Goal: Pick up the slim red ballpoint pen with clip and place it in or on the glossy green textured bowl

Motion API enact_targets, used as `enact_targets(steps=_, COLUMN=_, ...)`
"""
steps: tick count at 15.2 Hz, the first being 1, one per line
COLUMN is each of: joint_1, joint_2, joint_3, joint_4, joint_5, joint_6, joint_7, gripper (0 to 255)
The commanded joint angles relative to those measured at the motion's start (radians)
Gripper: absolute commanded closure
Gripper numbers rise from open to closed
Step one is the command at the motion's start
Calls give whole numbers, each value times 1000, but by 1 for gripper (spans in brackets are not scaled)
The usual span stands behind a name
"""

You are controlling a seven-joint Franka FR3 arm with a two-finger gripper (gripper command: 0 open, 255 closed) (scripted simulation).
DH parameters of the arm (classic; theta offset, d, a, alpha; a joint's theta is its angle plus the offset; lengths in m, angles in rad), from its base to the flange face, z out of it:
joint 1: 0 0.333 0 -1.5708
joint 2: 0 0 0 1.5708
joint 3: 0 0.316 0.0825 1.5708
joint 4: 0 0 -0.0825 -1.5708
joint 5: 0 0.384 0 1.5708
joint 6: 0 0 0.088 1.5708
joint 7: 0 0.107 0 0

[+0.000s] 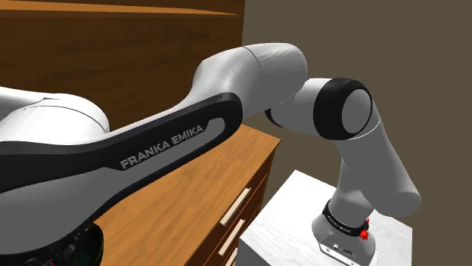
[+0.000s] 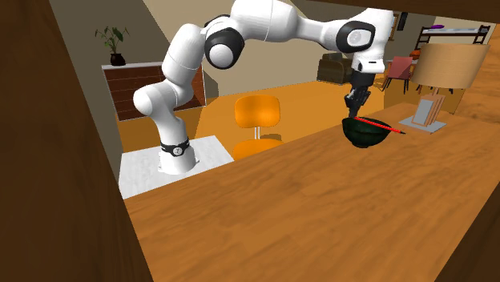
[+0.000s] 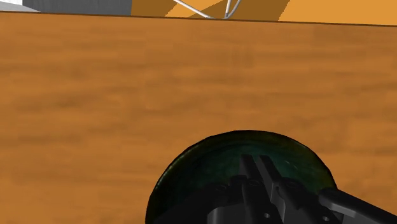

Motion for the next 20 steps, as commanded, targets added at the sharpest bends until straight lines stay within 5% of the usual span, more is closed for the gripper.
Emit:
enact_targets(steps=1, joint_1=-1, joint_2=0, joint_3=0, joint_4=-3, joint_5=0, joint_6=2, joint_7=0, gripper=255)
enact_targets(steps=4, joint_1=-1, joint_2=0, joint_3=0, joint_4=-3, joint_5=0, joint_6=2, joint_7=0, gripper=255)
enact_targets(steps=5, joint_1=-1, joint_2=0, joint_3=0, joint_4=-3, joint_5=0, joint_6=2, joint_7=0, gripper=0)
enact_targets(steps=10, joint_1=-1, joint_2=0, joint_3=0, joint_4=-3, joint_5=0, joint_6=2, joint_7=0, gripper=0)
enact_targets(steps=14, joint_1=36, joint_2=11, joint_3=-1, joint_4=155, joint_5=0, joint_6=-135, joint_7=-16, gripper=0)
enact_targets(steps=20, joint_1=36, joint_2=11, joint_3=-1, joint_4=155, joint_5=0, joint_6=-135, joint_7=-16, gripper=0)
